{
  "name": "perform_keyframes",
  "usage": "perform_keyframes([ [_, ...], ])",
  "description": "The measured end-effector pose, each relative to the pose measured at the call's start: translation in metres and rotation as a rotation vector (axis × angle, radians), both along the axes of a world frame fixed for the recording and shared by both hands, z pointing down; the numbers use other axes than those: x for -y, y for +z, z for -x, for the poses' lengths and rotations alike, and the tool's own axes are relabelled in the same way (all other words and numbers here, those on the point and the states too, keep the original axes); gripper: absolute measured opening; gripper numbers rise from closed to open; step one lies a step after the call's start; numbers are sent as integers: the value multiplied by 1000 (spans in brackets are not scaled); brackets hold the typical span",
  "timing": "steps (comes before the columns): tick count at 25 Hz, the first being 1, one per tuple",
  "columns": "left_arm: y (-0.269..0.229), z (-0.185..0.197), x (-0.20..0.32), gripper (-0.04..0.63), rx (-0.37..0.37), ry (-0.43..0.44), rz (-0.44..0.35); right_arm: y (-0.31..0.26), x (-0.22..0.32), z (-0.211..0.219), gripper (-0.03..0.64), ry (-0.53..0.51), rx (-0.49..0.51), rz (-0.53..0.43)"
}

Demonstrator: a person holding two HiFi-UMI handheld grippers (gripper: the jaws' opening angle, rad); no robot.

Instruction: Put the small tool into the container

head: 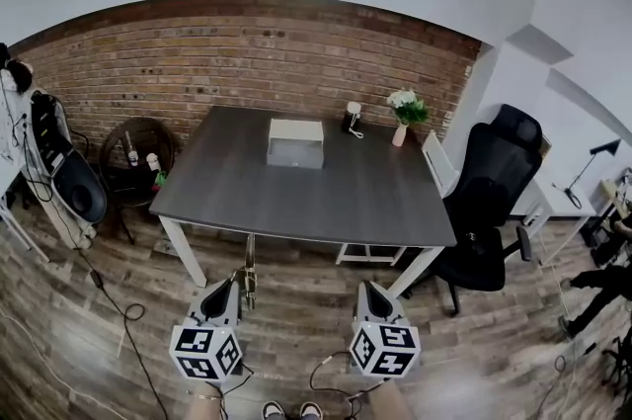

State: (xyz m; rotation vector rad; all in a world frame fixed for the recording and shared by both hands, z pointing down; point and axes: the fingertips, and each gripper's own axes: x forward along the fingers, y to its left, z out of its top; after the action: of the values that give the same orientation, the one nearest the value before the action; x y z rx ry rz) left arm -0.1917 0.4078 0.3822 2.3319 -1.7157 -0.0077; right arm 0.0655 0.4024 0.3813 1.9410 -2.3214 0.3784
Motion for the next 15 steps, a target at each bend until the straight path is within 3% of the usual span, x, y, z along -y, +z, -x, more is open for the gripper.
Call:
perform_keyframes([
  [15, 20, 15, 31, 8, -1, 40, 40, 25, 3, 0, 2, 73, 58, 56],
])
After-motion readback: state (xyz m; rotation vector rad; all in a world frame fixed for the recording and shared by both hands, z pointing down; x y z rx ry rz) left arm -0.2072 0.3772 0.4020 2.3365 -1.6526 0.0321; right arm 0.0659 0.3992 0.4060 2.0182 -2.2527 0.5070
